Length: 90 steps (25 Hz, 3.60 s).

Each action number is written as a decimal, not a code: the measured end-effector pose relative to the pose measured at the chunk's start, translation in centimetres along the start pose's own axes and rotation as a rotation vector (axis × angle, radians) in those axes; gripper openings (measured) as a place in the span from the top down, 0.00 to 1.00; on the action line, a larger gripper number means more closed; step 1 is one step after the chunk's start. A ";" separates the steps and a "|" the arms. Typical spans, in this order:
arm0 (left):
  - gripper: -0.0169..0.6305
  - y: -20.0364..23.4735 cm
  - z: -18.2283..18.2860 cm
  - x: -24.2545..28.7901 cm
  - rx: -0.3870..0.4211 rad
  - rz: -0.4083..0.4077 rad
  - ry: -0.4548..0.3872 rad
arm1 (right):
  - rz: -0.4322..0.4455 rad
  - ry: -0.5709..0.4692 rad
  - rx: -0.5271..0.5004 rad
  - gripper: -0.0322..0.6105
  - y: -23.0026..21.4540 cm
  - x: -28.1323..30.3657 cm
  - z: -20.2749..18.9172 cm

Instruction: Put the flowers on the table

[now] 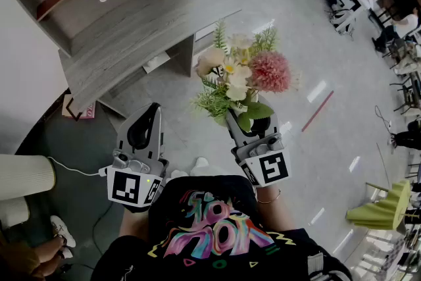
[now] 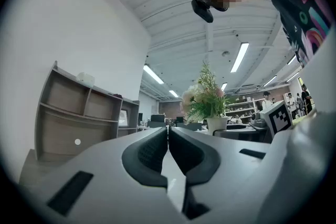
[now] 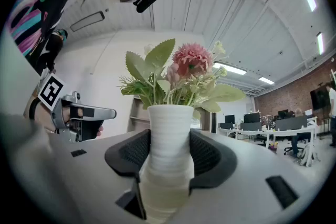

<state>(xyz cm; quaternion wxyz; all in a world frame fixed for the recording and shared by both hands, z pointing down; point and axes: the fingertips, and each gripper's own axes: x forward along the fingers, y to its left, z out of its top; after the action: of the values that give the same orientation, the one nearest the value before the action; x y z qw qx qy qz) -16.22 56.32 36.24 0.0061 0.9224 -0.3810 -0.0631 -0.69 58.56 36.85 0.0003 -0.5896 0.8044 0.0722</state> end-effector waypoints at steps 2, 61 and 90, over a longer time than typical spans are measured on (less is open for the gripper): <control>0.93 -0.2 -0.1 0.7 0.006 0.003 -0.001 | -0.005 0.009 0.026 0.57 -0.7 0.2 -0.3; 0.93 33.0 7.4 35.3 0.011 0.015 0.108 | -0.003 0.092 0.095 0.57 -18.0 47.4 1.8; 0.93 42.6 3.8 53.1 0.049 0.415 0.041 | 0.463 -0.036 0.110 0.57 -26.4 70.8 -1.8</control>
<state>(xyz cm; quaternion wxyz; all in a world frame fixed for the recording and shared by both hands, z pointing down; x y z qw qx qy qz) -9.38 -11.13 29.04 0.0043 0.8251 -0.5641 -0.0322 2.94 -16.57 29.47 0.0301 -0.3872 0.9208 0.0370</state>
